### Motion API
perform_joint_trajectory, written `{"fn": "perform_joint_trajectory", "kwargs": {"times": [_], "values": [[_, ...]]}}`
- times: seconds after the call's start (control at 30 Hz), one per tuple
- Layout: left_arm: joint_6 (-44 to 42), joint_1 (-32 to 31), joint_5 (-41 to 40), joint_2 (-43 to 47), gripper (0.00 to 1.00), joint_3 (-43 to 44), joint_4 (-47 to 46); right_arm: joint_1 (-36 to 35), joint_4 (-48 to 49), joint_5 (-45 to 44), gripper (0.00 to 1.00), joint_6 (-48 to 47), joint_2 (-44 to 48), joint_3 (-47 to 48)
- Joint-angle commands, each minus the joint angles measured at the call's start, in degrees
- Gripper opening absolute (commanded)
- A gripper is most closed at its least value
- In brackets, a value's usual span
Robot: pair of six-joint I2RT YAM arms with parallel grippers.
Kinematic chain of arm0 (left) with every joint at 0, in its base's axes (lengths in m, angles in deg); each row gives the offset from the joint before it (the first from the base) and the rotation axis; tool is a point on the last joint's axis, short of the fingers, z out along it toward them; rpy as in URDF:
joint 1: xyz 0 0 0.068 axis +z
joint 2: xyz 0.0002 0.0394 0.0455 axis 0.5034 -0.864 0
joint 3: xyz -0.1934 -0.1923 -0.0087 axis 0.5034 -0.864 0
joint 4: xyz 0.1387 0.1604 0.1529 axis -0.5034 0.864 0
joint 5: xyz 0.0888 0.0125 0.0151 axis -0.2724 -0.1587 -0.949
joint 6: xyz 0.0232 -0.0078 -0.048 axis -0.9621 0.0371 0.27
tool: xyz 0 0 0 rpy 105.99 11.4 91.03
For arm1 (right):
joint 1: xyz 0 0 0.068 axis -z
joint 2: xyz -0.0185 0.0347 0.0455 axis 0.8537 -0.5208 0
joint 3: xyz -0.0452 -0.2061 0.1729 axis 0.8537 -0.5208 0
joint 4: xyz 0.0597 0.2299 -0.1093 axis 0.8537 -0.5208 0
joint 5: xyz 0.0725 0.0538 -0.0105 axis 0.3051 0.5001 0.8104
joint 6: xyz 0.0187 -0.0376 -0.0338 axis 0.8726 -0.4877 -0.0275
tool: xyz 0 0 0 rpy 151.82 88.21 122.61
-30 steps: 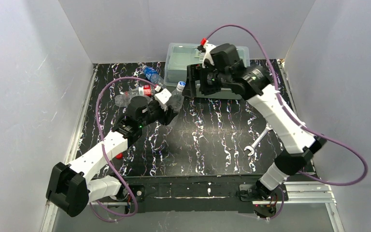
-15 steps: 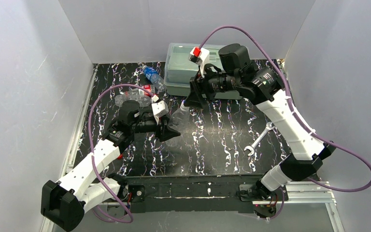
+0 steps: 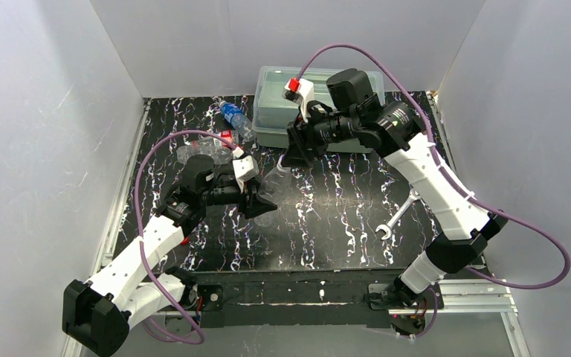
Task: Screw on the bottle caps
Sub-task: Screw the bottle cap onto the plastic bottle.
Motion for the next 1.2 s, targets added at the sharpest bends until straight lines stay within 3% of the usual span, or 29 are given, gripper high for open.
{"fn": "perform_joint_trajectory", "kwargs": {"times": [0.0, 0.27, 0.6, 1.0, 1.17], "values": [[-0.5, 0.2, 1.3, 1.5, 0.00, 1.0, 0.0, 0.0, 1.2, 1.7, 0.61, -0.6, 0.8, -1.2], [-0.3, 0.2, 1.0, 1.3, 0.00, 0.8, -0.3, 0.0, 2.3, 1.2, 0.58, 0.5, 1.1, -2.6], [-0.2, 0.1, -0.2, 1.1, 0.00, 1.2, -0.5, 0.0, 2.8, 0.1, 0.38, 2.4, 0.8, -3.7], [-3.3, -0.6, -10.7, -1.5, 0.00, 5.5, 0.4, 0.0, -4.5, -5.0, 0.25, 9.4, -4.6, 3.2], [-5.2, -2.2, -19.2, -2.3, 0.00, 6.9, -0.2, 0.0, -8.6, -9.3, 0.22, 13.6, -8.5, 7.5]]}}
